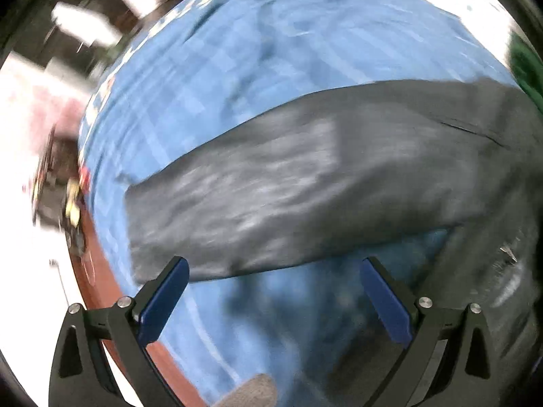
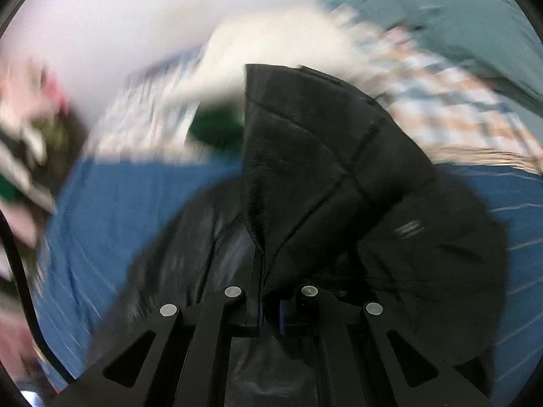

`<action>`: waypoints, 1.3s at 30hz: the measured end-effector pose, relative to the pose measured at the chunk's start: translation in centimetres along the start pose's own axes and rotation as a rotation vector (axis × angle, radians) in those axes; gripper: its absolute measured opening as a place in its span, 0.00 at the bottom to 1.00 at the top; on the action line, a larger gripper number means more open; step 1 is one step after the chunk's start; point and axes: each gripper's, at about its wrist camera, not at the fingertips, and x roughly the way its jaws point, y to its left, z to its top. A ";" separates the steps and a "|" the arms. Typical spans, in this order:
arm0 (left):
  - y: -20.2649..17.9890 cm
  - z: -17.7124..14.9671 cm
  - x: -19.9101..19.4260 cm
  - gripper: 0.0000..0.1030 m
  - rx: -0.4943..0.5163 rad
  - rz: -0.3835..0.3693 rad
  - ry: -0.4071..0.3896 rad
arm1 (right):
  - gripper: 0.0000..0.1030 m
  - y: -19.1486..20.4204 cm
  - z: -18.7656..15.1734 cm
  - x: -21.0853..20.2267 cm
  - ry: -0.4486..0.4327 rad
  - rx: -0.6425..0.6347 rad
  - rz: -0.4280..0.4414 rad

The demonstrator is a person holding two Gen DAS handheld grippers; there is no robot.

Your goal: Fold large clothes

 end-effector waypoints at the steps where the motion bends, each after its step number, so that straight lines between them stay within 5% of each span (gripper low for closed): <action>1: 1.1 -0.1 0.3 1.00 -0.029 -0.003 0.017 | 0.07 2.5 -1.4 3.1 0.094 -0.070 -0.030; 5: 6.0 -0.9 2.4 0.99 -0.196 -0.087 0.116 | 0.24 4.3 -4.5 8.1 0.296 -0.160 -0.031; 7: 7.9 -1.5 3.4 0.99 -0.290 -0.167 0.168 | 0.61 4.6 -5.2 6.6 0.324 -0.146 0.111; 13: 11.2 -1.3 8.9 0.99 -0.583 -0.461 0.295 | 0.64 3.0 -5.7 -0.2 0.338 -0.121 0.253; 19: 14.9 2.7 11.8 0.96 -0.864 -0.497 0.244 | 0.64 -2.9 -5.2 0.0 0.414 0.061 0.229; 20: 15.2 3.4 11.8 0.93 -0.872 -0.481 0.236 | 0.64 -3.8 -5.5 0.1 0.422 0.078 0.220; 23: 15.7 6.3 11.3 0.62 -0.827 -0.389 0.195 | 0.64 -4.7 -5.9 0.5 0.429 0.118 0.202; 25: 15.9 8.5 10.3 0.17 -0.745 -0.331 0.132 | 0.64 -4.5 -5.8 1.0 0.424 0.121 0.173; 29: 16.9 13.5 8.5 0.11 -0.659 -0.359 0.023 | 0.64 -2.4 -5.0 1.5 0.411 0.100 0.153; 34: 17.6 17.3 7.0 0.11 -0.597 -0.496 -0.102 | 0.64 1.1 -3.0 2.9 0.394 0.098 0.172; 39: 17.5 15.1 12.5 0.15 -0.592 -0.554 0.020 | 0.63 4.7 -3.4 9.3 0.500 0.071 0.092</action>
